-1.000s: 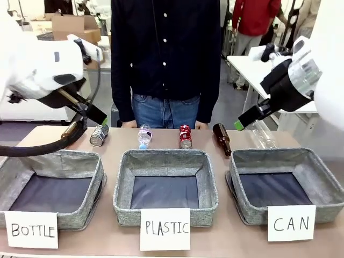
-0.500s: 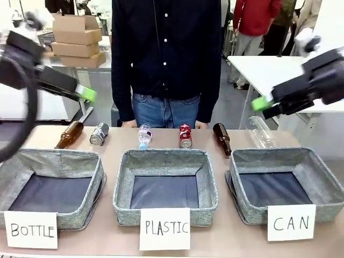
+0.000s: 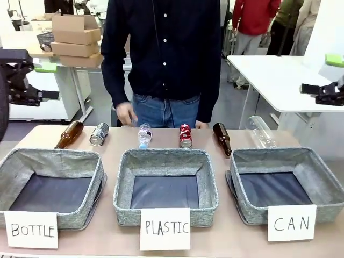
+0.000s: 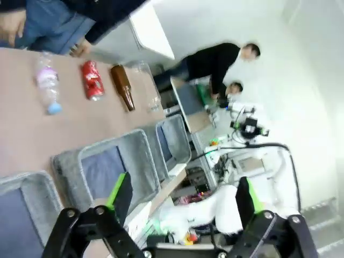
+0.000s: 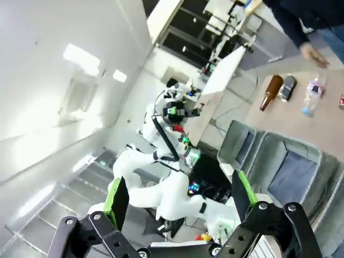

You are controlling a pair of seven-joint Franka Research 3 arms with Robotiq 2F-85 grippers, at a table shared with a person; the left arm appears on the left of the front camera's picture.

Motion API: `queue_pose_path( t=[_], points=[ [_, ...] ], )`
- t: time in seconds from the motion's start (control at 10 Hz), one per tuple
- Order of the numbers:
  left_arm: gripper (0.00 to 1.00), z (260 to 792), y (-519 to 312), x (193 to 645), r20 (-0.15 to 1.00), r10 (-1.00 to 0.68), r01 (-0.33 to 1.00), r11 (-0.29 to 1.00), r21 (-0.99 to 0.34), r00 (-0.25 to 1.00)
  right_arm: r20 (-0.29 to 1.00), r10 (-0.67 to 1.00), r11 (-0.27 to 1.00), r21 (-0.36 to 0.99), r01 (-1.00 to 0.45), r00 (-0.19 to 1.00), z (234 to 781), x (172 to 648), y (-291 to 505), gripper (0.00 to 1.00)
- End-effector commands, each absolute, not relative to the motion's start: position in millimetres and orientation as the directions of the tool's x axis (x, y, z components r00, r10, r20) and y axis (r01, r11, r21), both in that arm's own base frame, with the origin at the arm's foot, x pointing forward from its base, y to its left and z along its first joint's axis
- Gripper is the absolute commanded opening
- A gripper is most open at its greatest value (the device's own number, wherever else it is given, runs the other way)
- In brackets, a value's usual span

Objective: Sort the can waste into the basket.
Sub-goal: Pick up the can waste from the table and place it in the right Fabric basket.

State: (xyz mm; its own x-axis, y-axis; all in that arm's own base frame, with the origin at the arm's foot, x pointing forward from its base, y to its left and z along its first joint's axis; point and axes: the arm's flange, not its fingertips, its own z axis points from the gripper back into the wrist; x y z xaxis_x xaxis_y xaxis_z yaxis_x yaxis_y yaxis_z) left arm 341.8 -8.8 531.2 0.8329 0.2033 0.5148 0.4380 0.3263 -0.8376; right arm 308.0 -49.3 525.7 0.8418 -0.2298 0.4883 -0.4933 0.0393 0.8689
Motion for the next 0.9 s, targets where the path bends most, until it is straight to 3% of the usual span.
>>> queue_pose_path(
  t=[0.0, 0.7, 0.8],
  points=[
    [1.00, 544, -22, 333, 0.596, 0.103, 0.539, 0.327, -0.776, 0.796, 0.558, -0.146, 0.092, 0.830, -0.550, 0.817, 540, 300, -32, 1.00],
    [1.00, 544, -22, 333, 0.596, 0.103, 0.539, 0.327, -0.776, 0.796, 0.530, -0.133, 0.107, 0.847, -0.520, 0.837, 539, 294, -32, 1.00],
    [1.00, 544, -22, 333, 0.596, 0.103, 0.539, 0.327, -0.776, 0.796, 0.456, -0.130, 0.265, 0.872, -0.412, 0.881, 544, 325, -5, 1.00]
  ],
)
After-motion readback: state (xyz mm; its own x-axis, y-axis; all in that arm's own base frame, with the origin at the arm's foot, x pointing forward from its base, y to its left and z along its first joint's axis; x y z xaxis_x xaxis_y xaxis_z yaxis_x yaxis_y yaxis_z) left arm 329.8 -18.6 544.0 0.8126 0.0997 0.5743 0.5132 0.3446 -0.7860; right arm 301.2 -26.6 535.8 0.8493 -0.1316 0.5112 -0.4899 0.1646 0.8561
